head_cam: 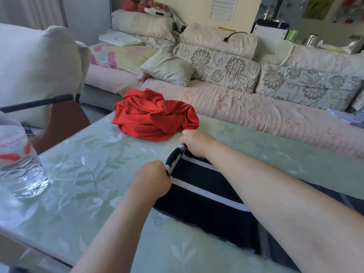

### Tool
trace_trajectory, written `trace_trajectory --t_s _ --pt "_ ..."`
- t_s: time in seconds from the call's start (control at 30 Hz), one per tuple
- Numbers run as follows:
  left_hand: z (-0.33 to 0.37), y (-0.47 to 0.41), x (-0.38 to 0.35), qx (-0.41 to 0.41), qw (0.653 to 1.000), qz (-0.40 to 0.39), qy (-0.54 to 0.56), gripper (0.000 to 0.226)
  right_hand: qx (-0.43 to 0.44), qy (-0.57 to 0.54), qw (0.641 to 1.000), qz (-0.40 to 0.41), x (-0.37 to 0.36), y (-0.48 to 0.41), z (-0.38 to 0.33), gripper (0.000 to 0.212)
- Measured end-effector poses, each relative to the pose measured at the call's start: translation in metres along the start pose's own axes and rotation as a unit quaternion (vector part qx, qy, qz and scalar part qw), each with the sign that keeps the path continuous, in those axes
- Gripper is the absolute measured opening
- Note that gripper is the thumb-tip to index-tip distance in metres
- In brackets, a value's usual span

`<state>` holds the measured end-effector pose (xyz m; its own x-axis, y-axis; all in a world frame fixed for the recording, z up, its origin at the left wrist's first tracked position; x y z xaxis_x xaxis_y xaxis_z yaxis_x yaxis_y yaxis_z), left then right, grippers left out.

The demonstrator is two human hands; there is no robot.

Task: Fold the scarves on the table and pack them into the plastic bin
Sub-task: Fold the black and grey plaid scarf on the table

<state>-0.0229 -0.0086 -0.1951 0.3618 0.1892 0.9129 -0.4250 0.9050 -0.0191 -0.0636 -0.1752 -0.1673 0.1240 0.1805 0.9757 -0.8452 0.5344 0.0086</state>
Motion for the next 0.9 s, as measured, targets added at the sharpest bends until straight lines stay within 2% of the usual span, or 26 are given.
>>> trace_trajectory --t_s 0.07,0.17,0.3,0.47,0.73,0.9 --pt "0.019 0.0 0.007 -0.022 0.999 0.011 0.024 0.04 -0.03 -0.057 0.998 0.006 0.012 0.016 0.027 0.022" --pt "0.066 0.003 0.018 -0.062 0.994 0.001 0.089 0.032 -0.074 -0.104 0.992 0.013 0.024 0.053 0.076 0.029" --pt "0.135 0.01 0.017 -0.118 0.975 -0.018 0.187 0.013 -0.098 -0.101 0.989 0.045 0.027 0.118 0.143 0.022" --pt "0.223 0.024 -0.009 -0.154 0.955 -0.056 0.248 0.011 -0.123 -0.12 0.982 0.078 0.026 0.213 0.215 0.023" --pt "0.348 0.038 -0.065 -0.202 0.947 -0.118 0.221 0.021 -0.205 -0.152 0.964 0.072 -0.004 0.32 0.31 0.025" --pt "0.407 0.045 -0.109 -0.226 0.93 -0.149 0.248 0.031 -0.254 -0.183 0.946 0.084 -0.023 0.363 0.348 0.038"
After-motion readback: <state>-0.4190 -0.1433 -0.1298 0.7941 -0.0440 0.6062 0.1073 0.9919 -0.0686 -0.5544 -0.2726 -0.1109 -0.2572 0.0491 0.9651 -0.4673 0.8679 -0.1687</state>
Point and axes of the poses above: each hand's wrist, its own y-axis away from the middle knuckle, its own x-axis out of the back of the hand, z = x × y, the point moved 6 cm from there along -y, towards the middle knuckle, and after that the axes turned 11 degrees about -x, right-handed, at the moved point
